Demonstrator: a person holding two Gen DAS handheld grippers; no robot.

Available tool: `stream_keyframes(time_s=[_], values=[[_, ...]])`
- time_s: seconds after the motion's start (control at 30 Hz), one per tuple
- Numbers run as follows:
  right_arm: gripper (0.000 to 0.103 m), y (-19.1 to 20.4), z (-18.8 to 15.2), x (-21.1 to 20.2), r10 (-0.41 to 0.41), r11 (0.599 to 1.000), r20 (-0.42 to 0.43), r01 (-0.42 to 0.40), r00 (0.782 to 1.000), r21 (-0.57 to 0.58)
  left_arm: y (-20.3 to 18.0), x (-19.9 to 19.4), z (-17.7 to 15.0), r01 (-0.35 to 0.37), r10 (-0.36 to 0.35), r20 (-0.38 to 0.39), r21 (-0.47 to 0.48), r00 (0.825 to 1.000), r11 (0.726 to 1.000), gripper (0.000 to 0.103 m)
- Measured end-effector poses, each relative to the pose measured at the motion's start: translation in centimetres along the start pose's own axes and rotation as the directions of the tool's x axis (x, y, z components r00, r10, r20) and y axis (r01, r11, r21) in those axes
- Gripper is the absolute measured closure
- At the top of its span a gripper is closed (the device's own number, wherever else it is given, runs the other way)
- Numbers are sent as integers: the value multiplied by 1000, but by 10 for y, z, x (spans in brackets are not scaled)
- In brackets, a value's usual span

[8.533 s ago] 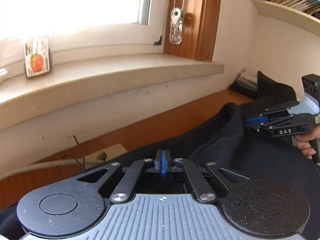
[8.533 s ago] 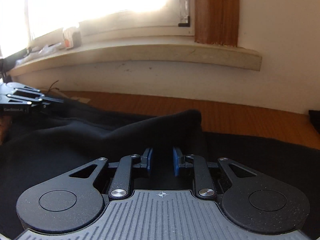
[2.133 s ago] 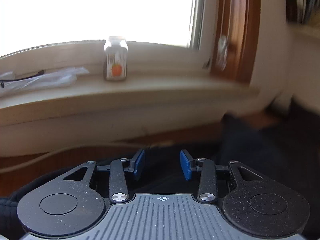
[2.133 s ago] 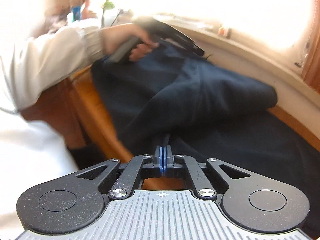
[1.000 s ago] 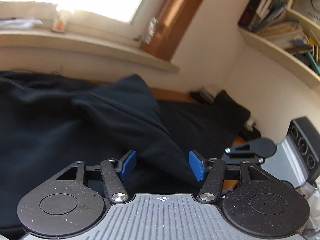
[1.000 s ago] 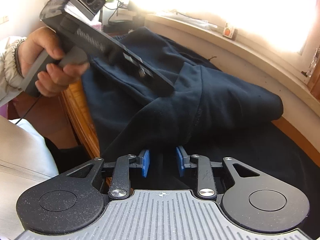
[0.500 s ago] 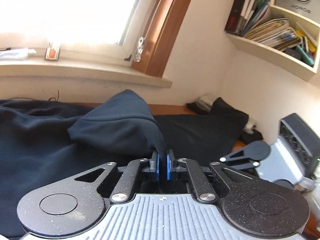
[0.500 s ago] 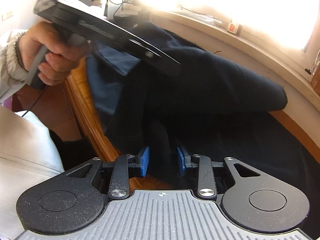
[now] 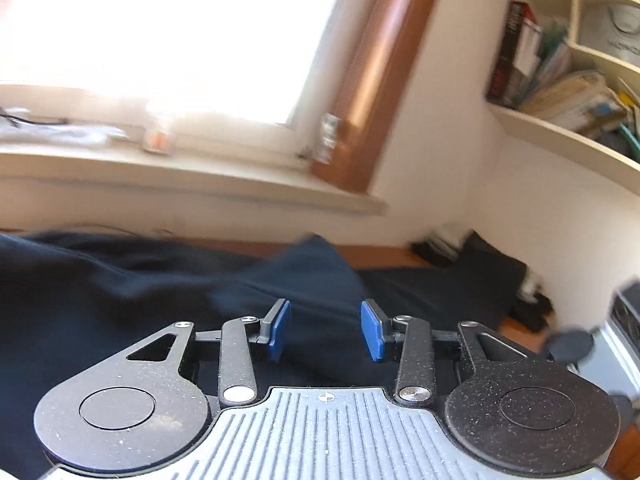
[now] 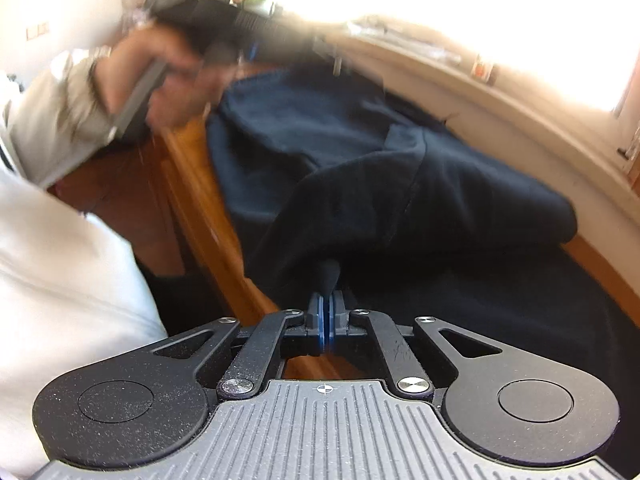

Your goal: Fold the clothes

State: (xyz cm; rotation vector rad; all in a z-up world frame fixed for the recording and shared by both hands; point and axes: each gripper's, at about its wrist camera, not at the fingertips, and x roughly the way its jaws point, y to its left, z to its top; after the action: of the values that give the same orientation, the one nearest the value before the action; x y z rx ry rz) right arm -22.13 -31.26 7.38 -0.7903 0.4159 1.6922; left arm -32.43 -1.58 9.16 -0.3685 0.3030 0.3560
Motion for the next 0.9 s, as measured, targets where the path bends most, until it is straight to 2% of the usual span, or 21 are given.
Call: stream_keyframes(time_s=[0.1,0.17,0.2,0.27,0.37,0.43,0.5,0.53,0.57,0.7,0.77,0.9], values=[[99,1,-1,6,-3,1000,-7,3,1000,-6,23,3,5,-119,120,-12,61,993,991,60],[92,0,1,6,-9,1000,4,9,1000,12,37,6,8,-191,194,-21,104,981,976,60],[91,-1,3,5,-13,1000,16,13,1000,24,42,9,10,-202,206,-26,113,978,973,60],[75,-4,5,6,-16,999,34,14,999,45,47,17,16,-206,211,-34,122,977,971,56],[70,-10,11,14,-19,997,53,15,998,74,40,32,21,-231,242,-31,204,970,951,53],[70,-11,13,21,-12,997,43,9,999,80,39,47,23,-216,235,-48,248,971,944,50],[72,-10,12,26,0,997,31,-2,1000,76,41,65,24,-221,251,-84,272,964,937,50],[90,-9,11,26,13,997,33,-15,999,78,43,74,24,-222,259,-100,286,961,932,50],[97,-8,10,24,19,997,39,-22,999,75,45,83,24,-223,269,-116,303,956,926,50],[98,-5,3,1,35,995,118,-45,992,84,56,111,16,-249,332,-169,381,928,890,50],[99,-3,-4,-10,39,995,139,-52,990,91,64,116,16,-237,322,-198,360,926,902,50],[98,6,-14,0,45,996,76,-51,996,78,66,116,16,-227,310,-198,354,930,907,50]])
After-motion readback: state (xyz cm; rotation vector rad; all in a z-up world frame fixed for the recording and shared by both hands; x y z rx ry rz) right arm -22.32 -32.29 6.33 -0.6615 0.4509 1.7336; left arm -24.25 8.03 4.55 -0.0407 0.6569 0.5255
